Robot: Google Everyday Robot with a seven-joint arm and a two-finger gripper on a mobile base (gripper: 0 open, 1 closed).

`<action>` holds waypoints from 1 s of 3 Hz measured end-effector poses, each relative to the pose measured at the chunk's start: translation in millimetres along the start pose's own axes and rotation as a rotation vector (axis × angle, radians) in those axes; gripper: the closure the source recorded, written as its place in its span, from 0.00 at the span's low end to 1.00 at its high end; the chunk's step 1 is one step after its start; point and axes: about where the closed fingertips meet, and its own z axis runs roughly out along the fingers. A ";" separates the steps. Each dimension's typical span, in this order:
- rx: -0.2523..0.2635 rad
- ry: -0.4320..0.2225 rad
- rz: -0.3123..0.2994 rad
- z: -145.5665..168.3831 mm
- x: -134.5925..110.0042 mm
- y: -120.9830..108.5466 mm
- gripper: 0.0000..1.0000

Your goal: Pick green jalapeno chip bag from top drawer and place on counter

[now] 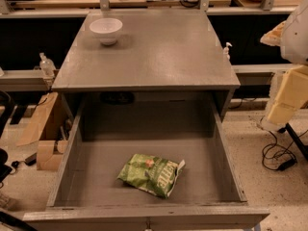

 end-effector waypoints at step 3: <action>0.008 -0.089 0.017 75.7 -28.0 -2.0 0.00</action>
Offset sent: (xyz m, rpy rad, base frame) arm 0.0439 0.0404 -0.0629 0.0362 -0.0521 0.0166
